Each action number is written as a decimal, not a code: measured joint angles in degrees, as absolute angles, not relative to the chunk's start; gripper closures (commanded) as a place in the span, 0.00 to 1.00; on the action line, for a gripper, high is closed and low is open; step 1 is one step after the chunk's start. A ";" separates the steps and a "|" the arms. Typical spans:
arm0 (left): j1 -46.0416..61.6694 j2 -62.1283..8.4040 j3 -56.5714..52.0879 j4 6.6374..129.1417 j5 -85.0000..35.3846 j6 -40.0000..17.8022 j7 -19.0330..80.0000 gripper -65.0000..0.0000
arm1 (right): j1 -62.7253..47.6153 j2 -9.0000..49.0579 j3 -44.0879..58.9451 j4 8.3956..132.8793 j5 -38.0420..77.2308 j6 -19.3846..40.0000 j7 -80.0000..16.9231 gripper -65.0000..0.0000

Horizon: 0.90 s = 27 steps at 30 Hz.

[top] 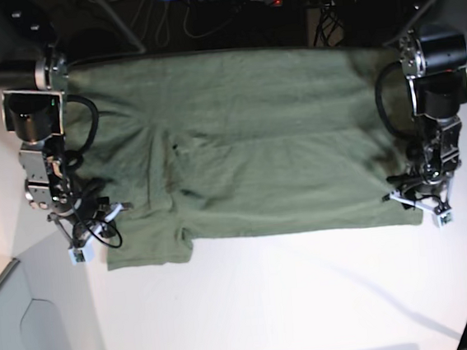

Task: Layout the t-shirt on the table in an organized manner, then fold the t-shirt properly
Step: 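Grasp the opposite edge with both grippers and fold it over the body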

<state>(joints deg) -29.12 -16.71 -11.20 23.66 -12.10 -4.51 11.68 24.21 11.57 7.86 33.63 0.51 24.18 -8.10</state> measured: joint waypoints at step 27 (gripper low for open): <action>-12.27 -13.23 -19.62 54.26 -12.19 -4.95 14.50 1.00 | 6.85 7.66 15.18 74.17 -0.40 24.62 -12.62 1.00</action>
